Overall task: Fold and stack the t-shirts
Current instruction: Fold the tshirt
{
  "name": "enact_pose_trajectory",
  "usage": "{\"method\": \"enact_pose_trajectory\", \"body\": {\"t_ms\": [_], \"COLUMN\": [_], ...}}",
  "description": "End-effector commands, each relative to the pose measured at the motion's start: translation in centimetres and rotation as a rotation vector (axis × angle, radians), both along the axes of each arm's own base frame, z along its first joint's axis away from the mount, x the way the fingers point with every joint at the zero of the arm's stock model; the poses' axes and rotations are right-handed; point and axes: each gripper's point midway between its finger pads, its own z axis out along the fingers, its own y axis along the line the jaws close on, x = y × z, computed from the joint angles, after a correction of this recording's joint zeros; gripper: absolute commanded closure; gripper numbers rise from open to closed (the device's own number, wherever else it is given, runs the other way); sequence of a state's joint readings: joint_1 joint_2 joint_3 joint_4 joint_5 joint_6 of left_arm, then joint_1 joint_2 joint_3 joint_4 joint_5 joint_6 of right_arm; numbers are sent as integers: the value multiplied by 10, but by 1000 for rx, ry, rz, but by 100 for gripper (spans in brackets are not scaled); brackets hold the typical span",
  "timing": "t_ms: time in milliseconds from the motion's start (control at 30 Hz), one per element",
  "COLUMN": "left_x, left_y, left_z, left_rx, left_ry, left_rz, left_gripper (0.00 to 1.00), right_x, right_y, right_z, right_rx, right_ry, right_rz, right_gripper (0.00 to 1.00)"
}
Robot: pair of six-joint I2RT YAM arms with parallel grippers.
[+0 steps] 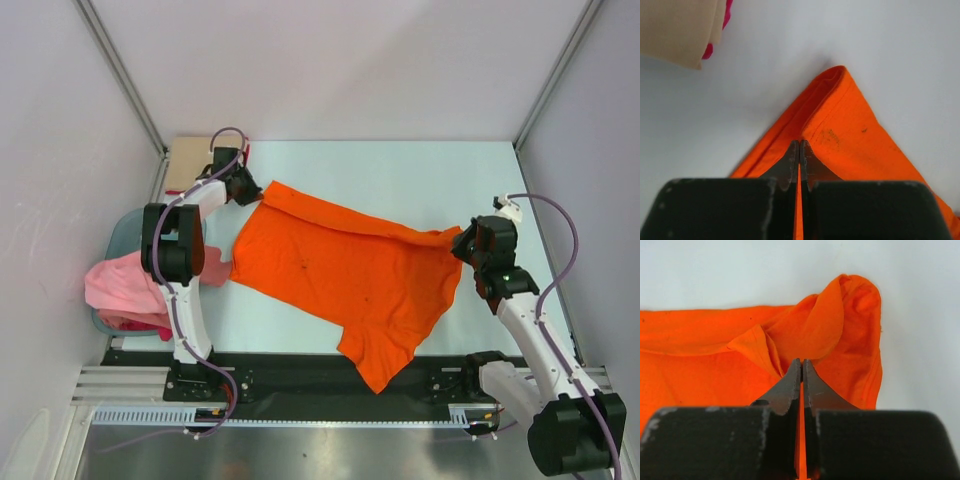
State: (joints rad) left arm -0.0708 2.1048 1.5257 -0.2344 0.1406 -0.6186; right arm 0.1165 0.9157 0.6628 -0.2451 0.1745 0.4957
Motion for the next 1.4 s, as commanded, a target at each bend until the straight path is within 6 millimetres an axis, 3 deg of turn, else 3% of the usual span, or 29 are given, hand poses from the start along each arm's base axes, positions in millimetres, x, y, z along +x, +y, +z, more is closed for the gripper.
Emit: {"method": "enact_pose_trajectory", "body": {"t_ms": [0,467,900,1367], "left_x": [-2,-1,12,13], "left_y": [9,14,16,17], "left_z": [25,5,2,-12], "left_rx": [33,65,77,77], "left_ry": [-42,17,21,48], "left_rz": [11,15,25,32], "left_gripper": [100,100,100,100], "right_x": [-10,-31,-39,-54], "right_y": [4,12,29,37], "right_z": [-9,-31,-44,-60], "right_rx": [22,41,81,117], "right_ry": [30,80,87,136], "right_rz": [2,6,20,-23], "right_gripper": [100,100,100,100]}}
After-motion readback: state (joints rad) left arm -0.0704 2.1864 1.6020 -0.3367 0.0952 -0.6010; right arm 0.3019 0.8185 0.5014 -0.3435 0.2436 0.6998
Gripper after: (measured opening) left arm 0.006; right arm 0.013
